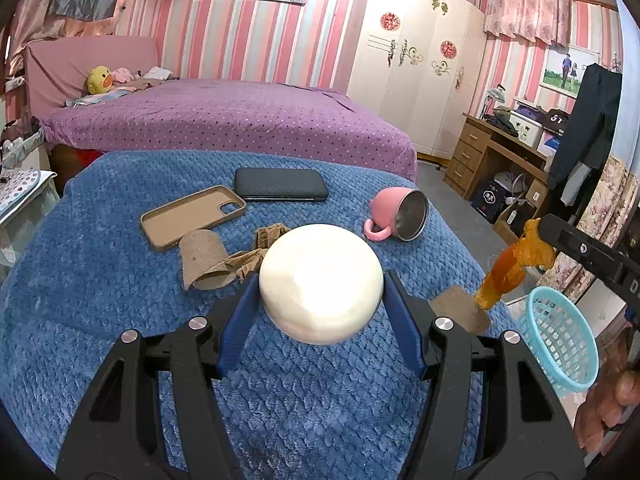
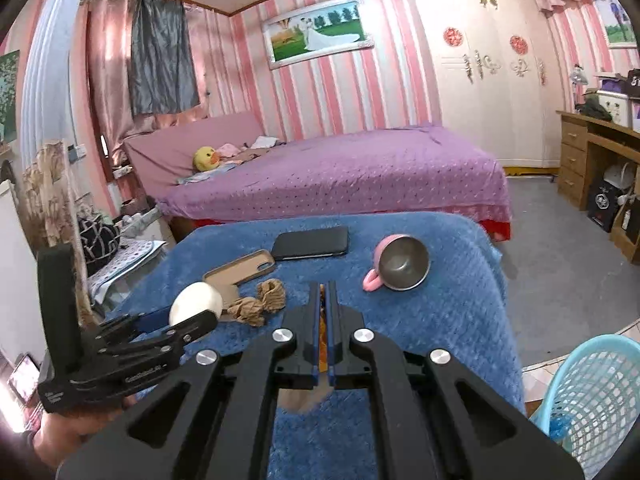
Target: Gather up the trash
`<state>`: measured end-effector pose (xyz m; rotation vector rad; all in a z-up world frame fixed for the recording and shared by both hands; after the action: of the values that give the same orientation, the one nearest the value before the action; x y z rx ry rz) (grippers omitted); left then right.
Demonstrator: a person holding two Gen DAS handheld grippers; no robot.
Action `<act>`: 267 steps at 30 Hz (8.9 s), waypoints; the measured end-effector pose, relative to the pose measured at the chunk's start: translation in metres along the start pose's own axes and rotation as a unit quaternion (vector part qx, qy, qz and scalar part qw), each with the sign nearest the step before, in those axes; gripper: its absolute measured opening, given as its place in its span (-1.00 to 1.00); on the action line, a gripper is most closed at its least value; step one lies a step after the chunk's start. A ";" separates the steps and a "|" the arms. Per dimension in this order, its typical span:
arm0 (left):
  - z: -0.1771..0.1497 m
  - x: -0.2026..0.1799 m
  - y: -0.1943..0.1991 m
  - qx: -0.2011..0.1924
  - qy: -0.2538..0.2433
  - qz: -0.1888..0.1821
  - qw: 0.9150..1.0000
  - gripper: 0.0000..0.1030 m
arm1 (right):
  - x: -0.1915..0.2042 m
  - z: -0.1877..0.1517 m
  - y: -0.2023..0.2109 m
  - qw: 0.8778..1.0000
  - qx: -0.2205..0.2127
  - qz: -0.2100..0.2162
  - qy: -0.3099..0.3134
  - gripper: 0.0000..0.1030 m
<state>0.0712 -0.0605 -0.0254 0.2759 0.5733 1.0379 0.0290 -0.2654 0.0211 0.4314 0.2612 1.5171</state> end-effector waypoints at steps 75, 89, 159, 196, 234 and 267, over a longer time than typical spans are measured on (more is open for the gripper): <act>-0.005 -0.018 -0.014 0.028 -0.050 0.041 0.998 0.55 | -0.100 -0.017 0.004 0.995 0.044 -0.052 -0.077 0.54; -0.031 0.102 -0.006 0.079 0.021 0.097 0.992 0.55 | 0.044 -0.099 -0.078 0.981 0.172 -0.009 0.090 0.54; 0.003 0.043 -0.002 -0.011 0.002 0.027 1.000 -0.26 | 0.060 -0.023 -0.053 0.997 0.067 -0.006 0.047 0.09; 0.006 0.024 0.031 -0.041 -0.007 0.024 0.999 -0.26 | 0.027 -0.003 0.001 0.999 0.011 -0.046 0.026 0.09; 0.005 -0.009 0.014 -0.031 -0.026 0.004 0.999 -0.26 | -0.077 0.002 0.032 0.991 0.003 -0.129 -0.018 0.09; -0.033 -0.272 -0.113 0.075 -0.127 -0.189 0.971 0.01 | -0.277 0.004 0.095 0.951 -0.022 -0.266 -0.154 0.44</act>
<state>0.0319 -0.3544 -0.0204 0.4095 0.4501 0.5803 -0.0685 -0.5409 0.0379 0.5072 0.0850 0.9105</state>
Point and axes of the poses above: each gripper's, at about its wrist camera, not at the fingertips, and y roughly against the way its jaws point, x to its left, z to its top, the point moved 3 cm from there along -y, roughly the way its jaws point, and after that the axes turned 14 degrees about -z, right-handed, at the moved point
